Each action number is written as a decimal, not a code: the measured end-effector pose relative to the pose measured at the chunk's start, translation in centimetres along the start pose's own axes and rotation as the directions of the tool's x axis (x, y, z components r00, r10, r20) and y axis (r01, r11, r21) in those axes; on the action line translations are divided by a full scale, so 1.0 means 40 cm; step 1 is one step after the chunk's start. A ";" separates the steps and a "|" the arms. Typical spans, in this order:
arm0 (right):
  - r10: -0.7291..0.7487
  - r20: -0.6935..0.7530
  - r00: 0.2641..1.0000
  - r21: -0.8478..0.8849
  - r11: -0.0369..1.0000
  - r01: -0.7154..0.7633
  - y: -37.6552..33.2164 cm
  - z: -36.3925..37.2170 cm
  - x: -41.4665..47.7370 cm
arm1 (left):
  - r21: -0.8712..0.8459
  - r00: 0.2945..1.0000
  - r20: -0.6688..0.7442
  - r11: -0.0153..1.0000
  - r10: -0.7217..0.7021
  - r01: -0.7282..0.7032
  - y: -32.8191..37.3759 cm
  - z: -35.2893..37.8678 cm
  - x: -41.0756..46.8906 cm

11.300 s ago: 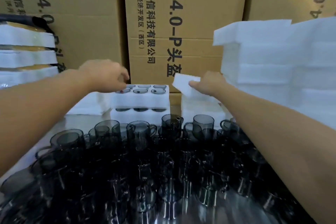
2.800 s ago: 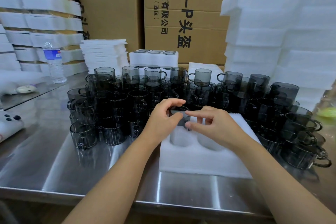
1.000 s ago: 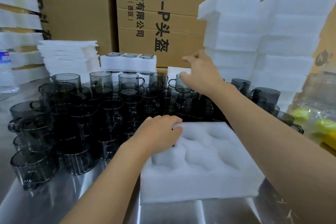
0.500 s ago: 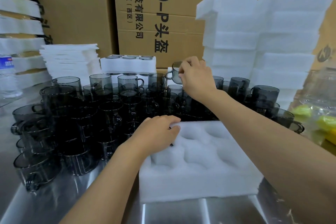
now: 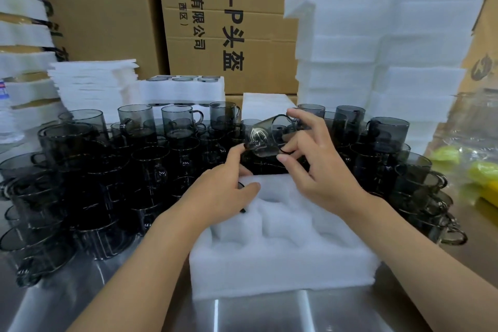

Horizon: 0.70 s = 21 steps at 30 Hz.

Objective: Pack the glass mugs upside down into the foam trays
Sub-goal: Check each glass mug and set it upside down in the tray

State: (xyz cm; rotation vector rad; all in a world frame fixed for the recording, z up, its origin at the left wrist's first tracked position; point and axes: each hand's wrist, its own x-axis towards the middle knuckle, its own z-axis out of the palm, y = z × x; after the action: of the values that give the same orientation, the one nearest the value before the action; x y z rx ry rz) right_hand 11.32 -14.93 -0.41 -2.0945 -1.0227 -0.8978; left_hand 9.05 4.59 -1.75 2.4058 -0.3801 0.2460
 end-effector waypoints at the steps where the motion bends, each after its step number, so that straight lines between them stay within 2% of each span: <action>1: 0.014 0.011 1.000 0.003 1.000 -0.014 0.005 -0.002 -0.001 | -0.027 0.999 -0.045 0.999 0.027 -0.028 0.000 0.002 -0.001; 5: 0.027 0.026 0.999 -0.016 1.000 -0.026 0.012 -0.008 -0.010 | -0.096 0.955 -0.257 0.979 0.152 -0.181 0.011 0.003 -0.009; 7: 0.020 0.046 0.999 -0.034 0.999 -0.018 0.009 -0.011 -0.011 | -0.090 0.931 -0.323 0.974 0.168 -0.207 0.018 -0.002 -0.012; 14: -0.047 0.043 0.998 -0.121 0.991 0.052 -0.007 -0.012 -0.014 | 0.054 0.959 -0.225 0.985 0.171 -0.163 0.009 0.001 -0.003; 21: 0.051 0.048 0.998 -0.018 0.999 -0.051 -0.006 -0.021 -0.018 | -0.042 0.963 -0.193 0.979 0.187 -0.199 -0.001 0.003 -0.001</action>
State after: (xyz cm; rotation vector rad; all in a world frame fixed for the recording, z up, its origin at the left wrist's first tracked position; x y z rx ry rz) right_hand 10.53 -15.75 -0.44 -2.1557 -0.9847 -0.8372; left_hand 9.02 4.55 -1.88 2.2632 -0.5276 0.5377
